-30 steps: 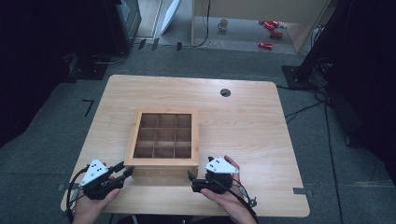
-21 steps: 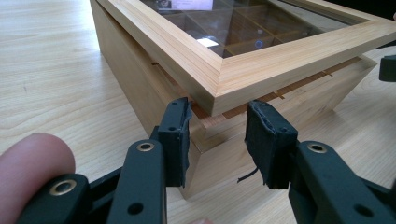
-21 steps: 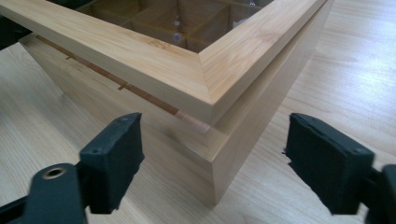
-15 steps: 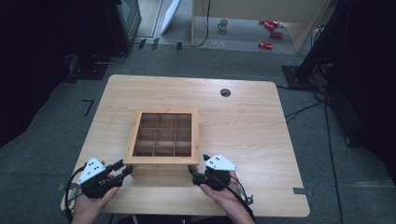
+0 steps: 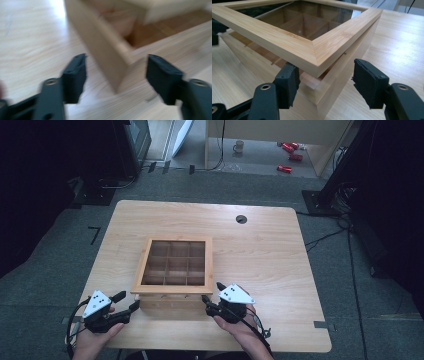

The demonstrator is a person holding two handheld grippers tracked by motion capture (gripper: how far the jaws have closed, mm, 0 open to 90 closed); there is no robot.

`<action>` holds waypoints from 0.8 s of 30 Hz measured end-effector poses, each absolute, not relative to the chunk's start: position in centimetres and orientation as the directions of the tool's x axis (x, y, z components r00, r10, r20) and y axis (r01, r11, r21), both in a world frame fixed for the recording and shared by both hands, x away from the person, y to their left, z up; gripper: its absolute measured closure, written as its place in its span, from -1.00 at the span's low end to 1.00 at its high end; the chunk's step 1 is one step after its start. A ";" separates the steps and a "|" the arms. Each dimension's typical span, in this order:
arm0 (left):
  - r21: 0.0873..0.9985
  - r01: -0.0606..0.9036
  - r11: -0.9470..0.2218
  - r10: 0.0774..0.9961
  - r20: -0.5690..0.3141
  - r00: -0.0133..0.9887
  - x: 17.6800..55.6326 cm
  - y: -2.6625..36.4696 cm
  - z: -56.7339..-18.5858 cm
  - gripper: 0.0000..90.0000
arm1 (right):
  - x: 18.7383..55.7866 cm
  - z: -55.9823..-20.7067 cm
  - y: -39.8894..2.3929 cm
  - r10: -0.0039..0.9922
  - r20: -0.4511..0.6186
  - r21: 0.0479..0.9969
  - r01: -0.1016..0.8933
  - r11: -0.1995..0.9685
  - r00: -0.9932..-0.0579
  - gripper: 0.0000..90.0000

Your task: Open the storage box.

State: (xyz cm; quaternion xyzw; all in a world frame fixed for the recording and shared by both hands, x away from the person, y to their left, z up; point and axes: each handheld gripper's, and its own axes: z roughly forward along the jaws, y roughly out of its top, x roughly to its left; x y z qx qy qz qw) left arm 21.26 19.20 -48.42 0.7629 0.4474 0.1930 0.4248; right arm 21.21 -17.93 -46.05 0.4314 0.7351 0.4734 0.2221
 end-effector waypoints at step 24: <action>0.696 0.645 -0.315 0.905 0.016 0.425 22.6 20.9 -51.6 -0.71 | 23.1 -41.0 -18.1 0.845 0.032 0.923 0.341 0.180 -0.533 -0.25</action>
